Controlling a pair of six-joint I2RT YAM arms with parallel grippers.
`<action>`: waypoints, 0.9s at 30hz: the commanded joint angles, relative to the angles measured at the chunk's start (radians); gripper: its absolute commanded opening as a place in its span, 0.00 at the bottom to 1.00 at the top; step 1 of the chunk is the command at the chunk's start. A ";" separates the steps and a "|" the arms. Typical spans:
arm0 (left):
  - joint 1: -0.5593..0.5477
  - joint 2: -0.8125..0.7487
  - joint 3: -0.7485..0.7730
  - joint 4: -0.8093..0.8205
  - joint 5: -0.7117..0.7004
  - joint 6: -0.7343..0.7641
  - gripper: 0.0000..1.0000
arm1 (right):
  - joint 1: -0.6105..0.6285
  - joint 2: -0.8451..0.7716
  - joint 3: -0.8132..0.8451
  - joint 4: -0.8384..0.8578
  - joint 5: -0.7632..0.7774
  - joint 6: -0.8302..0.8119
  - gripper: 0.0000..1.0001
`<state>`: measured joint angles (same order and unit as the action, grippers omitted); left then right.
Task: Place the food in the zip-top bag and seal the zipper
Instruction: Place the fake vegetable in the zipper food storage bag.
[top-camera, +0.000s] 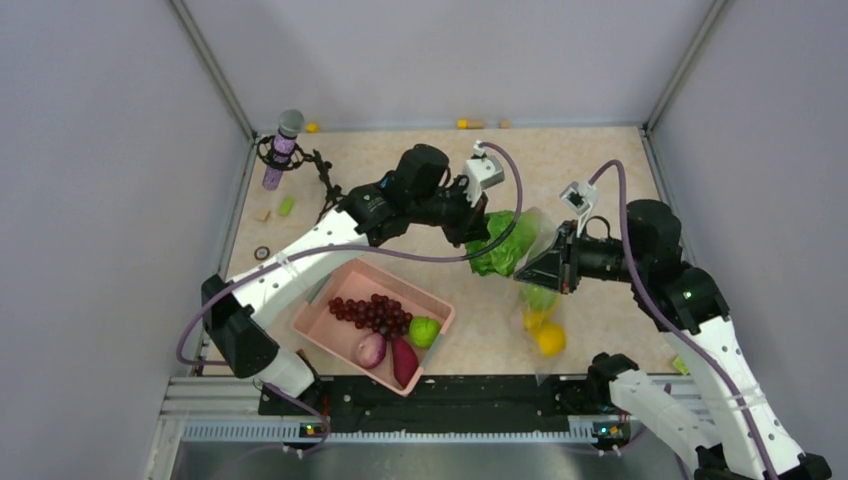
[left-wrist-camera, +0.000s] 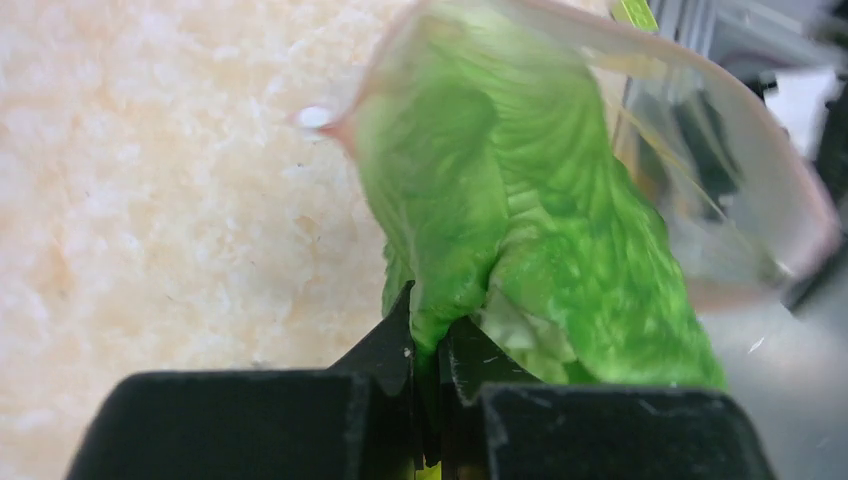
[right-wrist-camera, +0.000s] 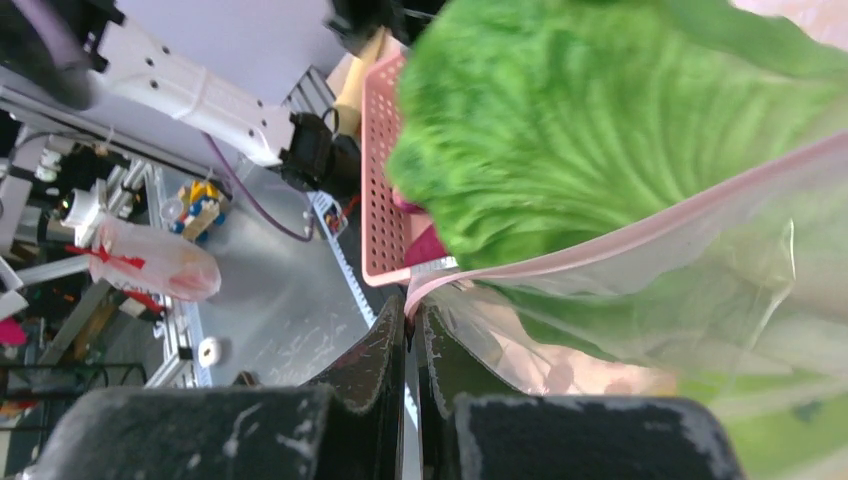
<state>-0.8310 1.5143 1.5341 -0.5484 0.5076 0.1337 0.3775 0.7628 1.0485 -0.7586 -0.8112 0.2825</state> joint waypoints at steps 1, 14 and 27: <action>-0.002 0.082 0.059 0.106 -0.143 -0.385 0.00 | 0.006 -0.055 0.005 0.197 0.012 0.182 0.00; -0.005 -0.019 -0.131 0.199 0.401 -0.059 0.00 | 0.006 -0.047 0.000 0.097 0.284 0.144 0.00; -0.024 -0.040 -0.063 -0.057 0.312 0.339 0.00 | 0.007 -0.092 -0.057 -0.084 0.389 -0.005 0.29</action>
<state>-0.8330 1.4776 1.3720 -0.5335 0.8375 0.3218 0.3779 0.6941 0.9878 -0.8013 -0.5072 0.3466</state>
